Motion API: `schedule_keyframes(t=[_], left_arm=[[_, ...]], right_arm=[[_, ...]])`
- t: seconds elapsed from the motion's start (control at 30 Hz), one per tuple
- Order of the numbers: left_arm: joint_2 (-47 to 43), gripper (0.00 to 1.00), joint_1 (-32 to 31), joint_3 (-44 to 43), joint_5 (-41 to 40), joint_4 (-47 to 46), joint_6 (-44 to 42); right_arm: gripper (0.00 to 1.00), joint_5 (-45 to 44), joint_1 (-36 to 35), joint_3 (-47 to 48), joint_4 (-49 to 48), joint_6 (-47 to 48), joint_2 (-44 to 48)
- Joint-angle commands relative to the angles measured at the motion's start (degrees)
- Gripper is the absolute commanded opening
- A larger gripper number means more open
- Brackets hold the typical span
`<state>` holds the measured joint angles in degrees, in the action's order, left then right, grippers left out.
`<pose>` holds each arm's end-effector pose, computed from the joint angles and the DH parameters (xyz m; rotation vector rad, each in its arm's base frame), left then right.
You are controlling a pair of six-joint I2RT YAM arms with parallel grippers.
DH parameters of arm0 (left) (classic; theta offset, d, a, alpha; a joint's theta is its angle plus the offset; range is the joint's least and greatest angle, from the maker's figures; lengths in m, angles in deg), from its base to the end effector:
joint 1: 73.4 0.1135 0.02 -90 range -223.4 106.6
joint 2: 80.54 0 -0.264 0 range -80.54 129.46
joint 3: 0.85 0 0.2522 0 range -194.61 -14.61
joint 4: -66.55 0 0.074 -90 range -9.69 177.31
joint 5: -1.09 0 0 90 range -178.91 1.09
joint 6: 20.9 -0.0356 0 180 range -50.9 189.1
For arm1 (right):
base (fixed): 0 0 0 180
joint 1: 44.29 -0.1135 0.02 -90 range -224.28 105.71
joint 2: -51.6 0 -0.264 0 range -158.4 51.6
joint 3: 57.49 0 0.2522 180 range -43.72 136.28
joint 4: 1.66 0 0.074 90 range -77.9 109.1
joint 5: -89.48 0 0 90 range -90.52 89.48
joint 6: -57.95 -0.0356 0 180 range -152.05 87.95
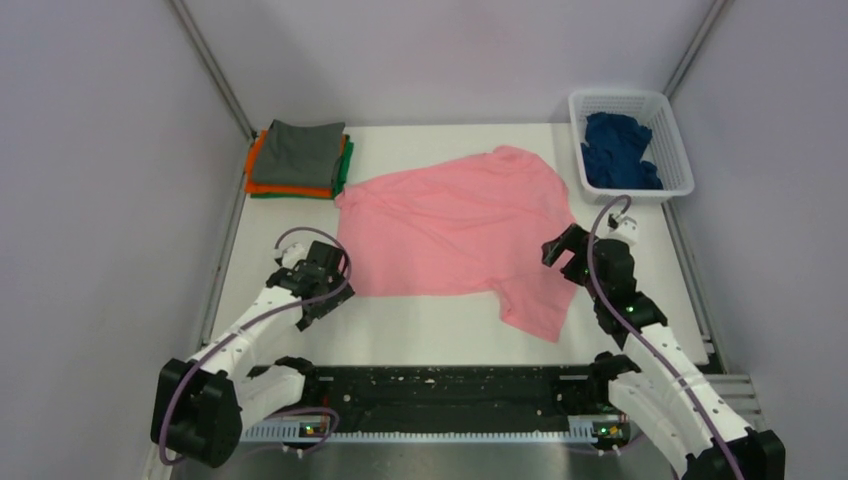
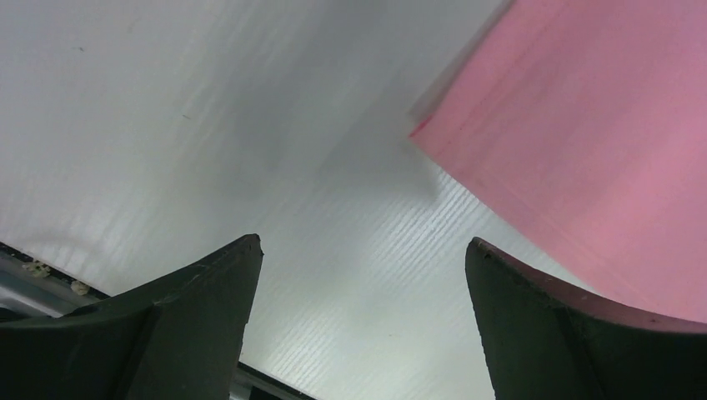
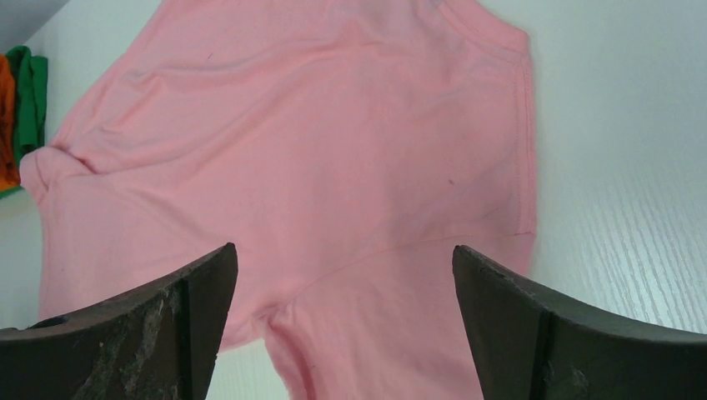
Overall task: Fold and stack the t-shirts
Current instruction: Flatten out the tshirt
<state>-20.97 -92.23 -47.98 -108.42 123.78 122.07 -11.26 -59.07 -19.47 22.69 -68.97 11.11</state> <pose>0.1647 -0.0436 0.1859 -0.8582 2.5157 0.0907 0.1646 0.0366 0.2249 0.5092 1.9865 0.3758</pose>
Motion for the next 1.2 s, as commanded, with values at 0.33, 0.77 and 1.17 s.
schedule_keyframes(t=[0.33,0.77,1.17], left_arm=[[13.38,0.83,1.69,-9.20,-7.38,-7.17,4.16],[23.70,0.56,1.87,-9.66,-3.62,-9.85,5.13],[27.35,0.00,1.90,-8.96,-1.60,-13.21,4.38]], right_arm=[[0.98,1.57,0.46,2.59,3.12,2.44,-2.40],[0.98,1.31,0.50,2.56,3.57,2.49,-3.38],[0.98,1.09,0.50,3.64,6.02,2.17,-3.70]])
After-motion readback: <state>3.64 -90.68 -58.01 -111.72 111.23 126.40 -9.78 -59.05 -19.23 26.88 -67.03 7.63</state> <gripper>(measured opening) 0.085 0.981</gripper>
